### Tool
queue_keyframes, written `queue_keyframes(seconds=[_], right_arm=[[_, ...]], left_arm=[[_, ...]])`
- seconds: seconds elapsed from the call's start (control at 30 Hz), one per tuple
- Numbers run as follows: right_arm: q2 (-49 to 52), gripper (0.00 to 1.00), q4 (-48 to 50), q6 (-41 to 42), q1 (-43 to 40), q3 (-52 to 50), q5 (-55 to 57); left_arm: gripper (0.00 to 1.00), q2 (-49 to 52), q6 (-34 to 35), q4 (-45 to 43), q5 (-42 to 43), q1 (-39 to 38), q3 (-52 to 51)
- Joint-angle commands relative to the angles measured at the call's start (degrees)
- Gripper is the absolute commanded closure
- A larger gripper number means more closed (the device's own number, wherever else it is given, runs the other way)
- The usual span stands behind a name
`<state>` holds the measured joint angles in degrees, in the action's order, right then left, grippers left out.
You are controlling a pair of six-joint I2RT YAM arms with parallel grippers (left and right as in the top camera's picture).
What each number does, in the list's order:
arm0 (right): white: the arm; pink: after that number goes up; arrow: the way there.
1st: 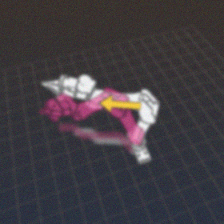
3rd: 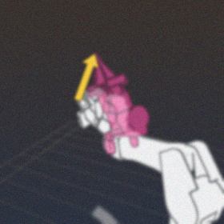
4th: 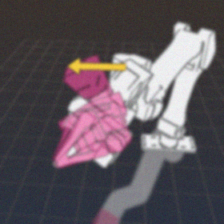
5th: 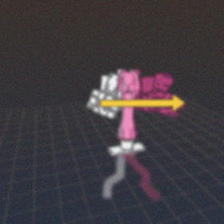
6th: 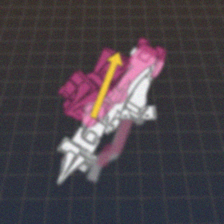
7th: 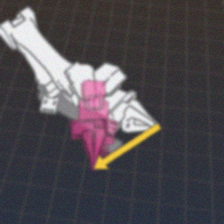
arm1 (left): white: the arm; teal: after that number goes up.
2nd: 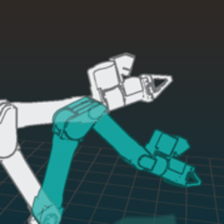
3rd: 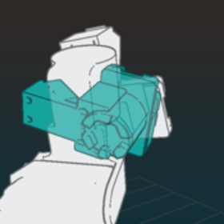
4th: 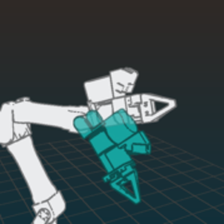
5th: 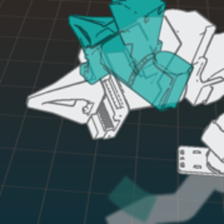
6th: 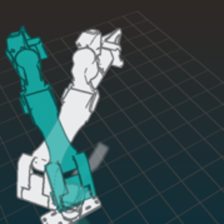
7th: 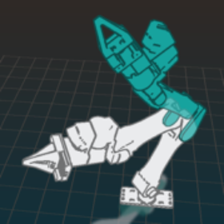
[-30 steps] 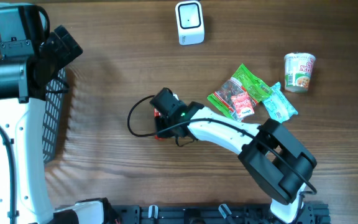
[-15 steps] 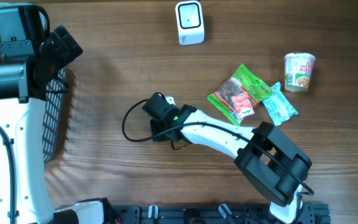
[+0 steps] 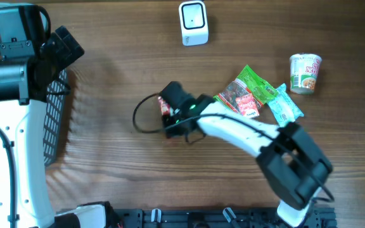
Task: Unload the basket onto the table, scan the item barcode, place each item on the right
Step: 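Bring the Nescafé stick back down to the table and adjust grip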
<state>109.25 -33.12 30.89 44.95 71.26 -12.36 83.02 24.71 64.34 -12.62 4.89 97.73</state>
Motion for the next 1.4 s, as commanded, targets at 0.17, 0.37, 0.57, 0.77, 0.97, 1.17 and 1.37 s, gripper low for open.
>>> queue_keyframes(seconds=[0.17,0.37,0.57,0.77,0.97,1.17,1.37], right_arm=[[-2.95,0.96,-3.58,-5.44,-5.75,-0.57,-4.85],[-3.21,0.96,-1.01,-13.75,-8.33,-1.95,-23.08],[-3.43,0.96,-4.02,-32.65,-21.7,-1.97,-76.67],[-3.41,0.96,-3.37,-32.59,-29.81,-2.05,-80.59],[-3.28,0.96,0.68,-20.41,-19.67,-4.66,-35.98],[-2.73,0.96,7.45,-8.48,-3.43,-4.66,-3.56],[-2.25,0.39,8.11,-14.86,-2.82,-3.63,-2.43]], left_arm=[[0.0,-0.15,-0.48,-0.02,-0.5,0.26,0.59],[0.0,-0.15,-0.48,-0.02,-0.5,0.26,0.59],[0.0,-0.15,-0.48,-0.02,-0.5,0.26,0.59],[0.0,-0.15,-0.48,-0.02,-0.5,0.26,0.59],[0.0,-0.15,-0.48,-0.02,-0.52,0.26,0.59],[0.0,-0.15,-0.48,-0.02,-0.5,0.26,0.59],[0.0,-0.15,-0.48,0.0,-0.5,0.26,0.59]])
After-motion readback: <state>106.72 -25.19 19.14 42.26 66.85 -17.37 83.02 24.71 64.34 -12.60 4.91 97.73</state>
